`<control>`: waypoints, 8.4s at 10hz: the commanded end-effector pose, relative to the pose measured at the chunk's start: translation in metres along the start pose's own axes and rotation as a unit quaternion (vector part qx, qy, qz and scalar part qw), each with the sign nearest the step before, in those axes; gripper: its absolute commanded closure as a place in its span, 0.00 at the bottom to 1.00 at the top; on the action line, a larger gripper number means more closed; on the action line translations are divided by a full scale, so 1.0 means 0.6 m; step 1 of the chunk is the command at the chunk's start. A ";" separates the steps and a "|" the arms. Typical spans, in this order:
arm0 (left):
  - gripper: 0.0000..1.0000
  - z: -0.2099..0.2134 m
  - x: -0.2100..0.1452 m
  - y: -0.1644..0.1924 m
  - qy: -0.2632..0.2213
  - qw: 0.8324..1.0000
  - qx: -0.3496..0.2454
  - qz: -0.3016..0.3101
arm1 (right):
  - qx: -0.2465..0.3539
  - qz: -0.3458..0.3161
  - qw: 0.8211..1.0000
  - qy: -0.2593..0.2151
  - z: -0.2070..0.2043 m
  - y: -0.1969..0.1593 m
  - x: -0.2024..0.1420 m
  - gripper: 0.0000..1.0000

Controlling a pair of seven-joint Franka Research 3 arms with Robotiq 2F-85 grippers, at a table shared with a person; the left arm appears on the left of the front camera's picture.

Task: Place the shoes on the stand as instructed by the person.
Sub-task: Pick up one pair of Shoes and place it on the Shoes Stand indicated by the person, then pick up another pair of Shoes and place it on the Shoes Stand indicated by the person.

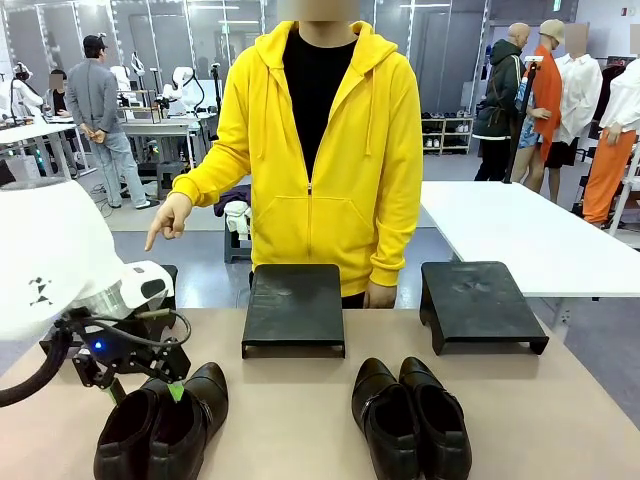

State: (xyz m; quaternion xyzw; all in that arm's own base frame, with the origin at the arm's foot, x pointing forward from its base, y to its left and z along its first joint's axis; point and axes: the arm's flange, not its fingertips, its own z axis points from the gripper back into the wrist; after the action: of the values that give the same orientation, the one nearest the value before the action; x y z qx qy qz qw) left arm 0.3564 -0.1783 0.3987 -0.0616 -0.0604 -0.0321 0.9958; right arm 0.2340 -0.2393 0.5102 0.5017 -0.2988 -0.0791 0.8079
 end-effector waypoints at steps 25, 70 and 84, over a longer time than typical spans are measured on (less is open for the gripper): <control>1.00 0.118 0.020 0.082 -0.015 0.999 0.027 0.018 | 0.004 0.002 1.000 0.000 0.003 0.001 0.001 0.00; 0.00 0.066 0.355 0.352 -0.136 0.989 0.065 0.008 | 0.004 0.002 1.000 0.000 0.003 0.001 0.001 0.00; 0.00 0.072 0.348 0.346 -0.144 0.987 0.075 0.004 | 0.004 0.002 1.000 0.000 0.003 0.001 0.001 0.00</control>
State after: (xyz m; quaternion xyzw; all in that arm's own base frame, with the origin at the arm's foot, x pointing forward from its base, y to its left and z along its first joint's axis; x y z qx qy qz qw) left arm 0.5696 0.0203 0.4411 0.0050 -0.2034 -0.0117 0.9790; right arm 0.2340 -0.2393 0.5102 0.5016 -0.2988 -0.0791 0.8080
